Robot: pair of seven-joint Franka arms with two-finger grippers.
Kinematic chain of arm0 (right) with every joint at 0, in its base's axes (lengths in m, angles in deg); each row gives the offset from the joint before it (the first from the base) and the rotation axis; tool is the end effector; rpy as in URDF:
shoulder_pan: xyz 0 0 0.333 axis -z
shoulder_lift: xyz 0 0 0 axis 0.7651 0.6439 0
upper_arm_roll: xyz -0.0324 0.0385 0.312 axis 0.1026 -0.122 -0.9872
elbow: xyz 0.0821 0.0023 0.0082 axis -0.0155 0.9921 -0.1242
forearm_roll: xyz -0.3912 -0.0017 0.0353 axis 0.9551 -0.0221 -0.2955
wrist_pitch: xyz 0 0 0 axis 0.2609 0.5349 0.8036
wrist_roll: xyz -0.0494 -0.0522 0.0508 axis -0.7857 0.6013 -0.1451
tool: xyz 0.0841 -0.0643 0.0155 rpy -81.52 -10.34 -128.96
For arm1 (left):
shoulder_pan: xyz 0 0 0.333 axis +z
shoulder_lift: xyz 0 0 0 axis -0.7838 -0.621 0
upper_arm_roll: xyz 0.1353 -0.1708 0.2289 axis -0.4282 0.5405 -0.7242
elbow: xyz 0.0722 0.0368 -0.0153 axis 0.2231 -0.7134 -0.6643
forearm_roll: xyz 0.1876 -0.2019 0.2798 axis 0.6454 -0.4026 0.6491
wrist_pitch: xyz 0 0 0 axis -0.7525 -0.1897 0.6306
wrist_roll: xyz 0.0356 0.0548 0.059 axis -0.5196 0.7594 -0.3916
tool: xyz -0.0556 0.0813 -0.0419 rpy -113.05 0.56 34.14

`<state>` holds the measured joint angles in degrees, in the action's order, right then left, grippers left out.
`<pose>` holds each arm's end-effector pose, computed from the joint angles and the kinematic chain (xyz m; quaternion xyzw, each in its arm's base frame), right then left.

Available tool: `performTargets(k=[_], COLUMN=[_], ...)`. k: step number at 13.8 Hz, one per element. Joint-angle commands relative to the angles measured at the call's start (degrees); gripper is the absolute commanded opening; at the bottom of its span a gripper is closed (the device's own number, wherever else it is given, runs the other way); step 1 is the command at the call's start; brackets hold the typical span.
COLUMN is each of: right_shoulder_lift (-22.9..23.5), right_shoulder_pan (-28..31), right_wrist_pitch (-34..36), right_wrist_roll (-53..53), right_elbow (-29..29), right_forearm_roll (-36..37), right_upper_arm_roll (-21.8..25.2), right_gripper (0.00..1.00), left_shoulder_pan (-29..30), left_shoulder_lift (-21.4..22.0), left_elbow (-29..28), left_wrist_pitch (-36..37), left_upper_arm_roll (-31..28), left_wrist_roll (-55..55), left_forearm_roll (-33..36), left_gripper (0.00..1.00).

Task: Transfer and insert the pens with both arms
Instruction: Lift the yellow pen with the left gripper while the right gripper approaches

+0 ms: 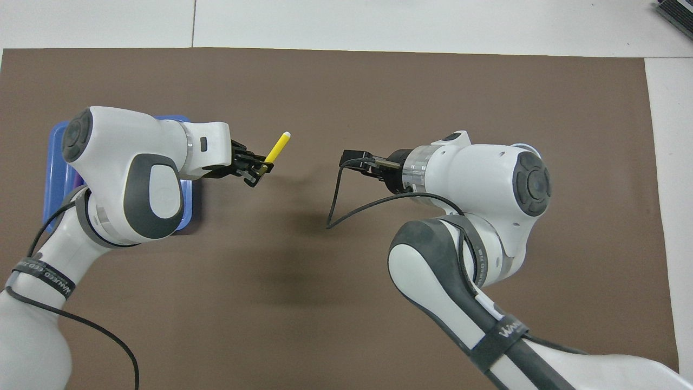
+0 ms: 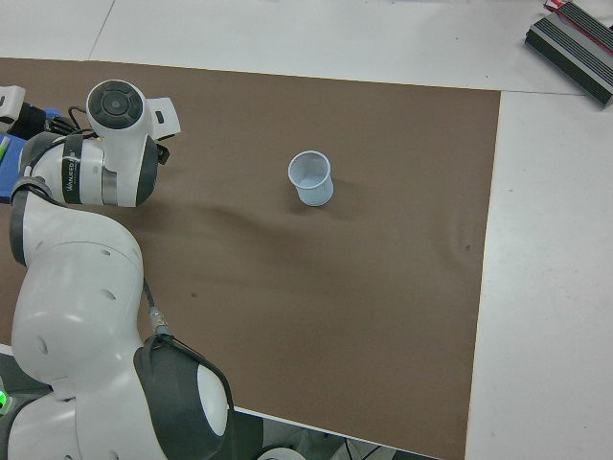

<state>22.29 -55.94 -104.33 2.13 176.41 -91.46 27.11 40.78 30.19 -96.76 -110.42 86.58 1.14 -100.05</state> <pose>0.5680 0.3011 0.4355 -0.9463 0.1205 -0.1022 0.2820 0.5728 -0.2422 0.3820 0.8850 -0.3744 0.1469 0.2345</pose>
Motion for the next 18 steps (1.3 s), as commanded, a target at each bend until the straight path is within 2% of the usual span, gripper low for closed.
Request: performTargets(k=[1, 4, 7, 10, 14, 18], right_shoulder_lift=[1.29, 3.39, 4.9, 4.9, 4.99, 4.99], right_shoulder_pan=[-0.22, -1.27, -1.98, -1.89, -1.45, -0.75], right_wrist_pitch=[-0.6, -3.83, -5.08, -4.55, -4.29, -3.85], right_wrist_roll=[-0.19, 0.25, 0.69, 2.18, 3.23, 4.73], right_elbow=[-2.02, -2.46, -2.9, -2.73, -2.29, -2.2], right_forearm_roll=[-0.87, -0.52, 0.09, 0.89, 0.89, 0.89], right_upper_arm_roll=[0.16, 0.16, 0.24, 0.33, 0.33, 0.33], right_gripper=[0.91, 0.87, 0.84, 0.71, 0.59, 0.54], left_shoulder_pan=[-2.52, -5.94, -6.3, -8.59, -11.13, -10.79], left_shoulder_lift=[2.24, 2.95, 3.21, 3.65, 4.53, 5.32], left_elbow=[-3.06, -4.29, -4.38, -4.38, -4.38, -4.38], left_wrist_pitch=[-1.82, -2.08, -2.17, -2.34, -2.69, -2.26], left_upper_arm_roll=[-0.7, -0.88, -0.71, -0.79, -0.88, -0.88], left_wrist_roll=[0.91, 0.21, 0.03, -1.54, -4.01, -4.8], left_forearm_roll=[-4.5, -10.47, -10.84, -13.38, -13.74, -13.74], left_gripper=[0.0, 0.0, 0.0, 0.0, 0.0, 0.0])
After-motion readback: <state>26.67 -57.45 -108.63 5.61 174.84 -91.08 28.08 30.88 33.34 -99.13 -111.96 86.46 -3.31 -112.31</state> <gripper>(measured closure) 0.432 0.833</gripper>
